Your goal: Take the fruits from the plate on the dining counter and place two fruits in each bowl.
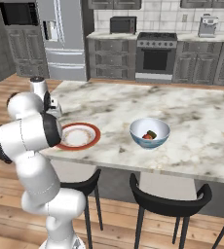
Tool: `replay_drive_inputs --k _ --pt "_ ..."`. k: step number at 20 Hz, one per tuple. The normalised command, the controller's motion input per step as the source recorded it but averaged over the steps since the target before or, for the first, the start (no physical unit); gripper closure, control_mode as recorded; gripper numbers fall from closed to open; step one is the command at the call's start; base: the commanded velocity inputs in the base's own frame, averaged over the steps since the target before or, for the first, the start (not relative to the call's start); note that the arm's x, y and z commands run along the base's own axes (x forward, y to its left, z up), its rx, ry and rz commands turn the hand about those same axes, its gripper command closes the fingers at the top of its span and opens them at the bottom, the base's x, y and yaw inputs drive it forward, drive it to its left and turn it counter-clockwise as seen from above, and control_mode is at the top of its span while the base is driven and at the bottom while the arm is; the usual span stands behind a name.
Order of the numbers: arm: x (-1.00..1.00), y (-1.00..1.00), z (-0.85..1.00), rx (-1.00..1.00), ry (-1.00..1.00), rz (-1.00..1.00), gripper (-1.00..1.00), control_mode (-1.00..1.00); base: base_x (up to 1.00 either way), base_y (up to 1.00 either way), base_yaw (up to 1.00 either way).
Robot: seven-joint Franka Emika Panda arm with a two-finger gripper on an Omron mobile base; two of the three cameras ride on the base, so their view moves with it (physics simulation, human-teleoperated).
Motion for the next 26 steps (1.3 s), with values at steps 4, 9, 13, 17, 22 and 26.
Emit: replay_drive_inputs --k 4,9,13,17,22,26 --pt "0.00 0.78 0.00 0.00 -0.04 0.07 1.00 -1.00 0.00 0.00 0.00" --pt "0.12 0.60 0.00 0.00 -0.04 0.04 1.00 -1.00 0.00 0.00 0.00" --pt "0.27 0.24 -0.07 0.00 0.00 0.00 1.00 -1.00 0.00 0.00 0.00" --pt "0.37 0.07 -0.28 0.00 0.00 0.00 1.00 -1.00 0.00 0.00 0.00" --pt "0.33 0.11 -0.49 0.00 0.00 0.00 1.00 -1.00 0.00 0.00 0.00" --pt "0.28 0.24 -0.19 0.00 0.00 0.00 1.00 -1.00 0.00 0.00 0.00"
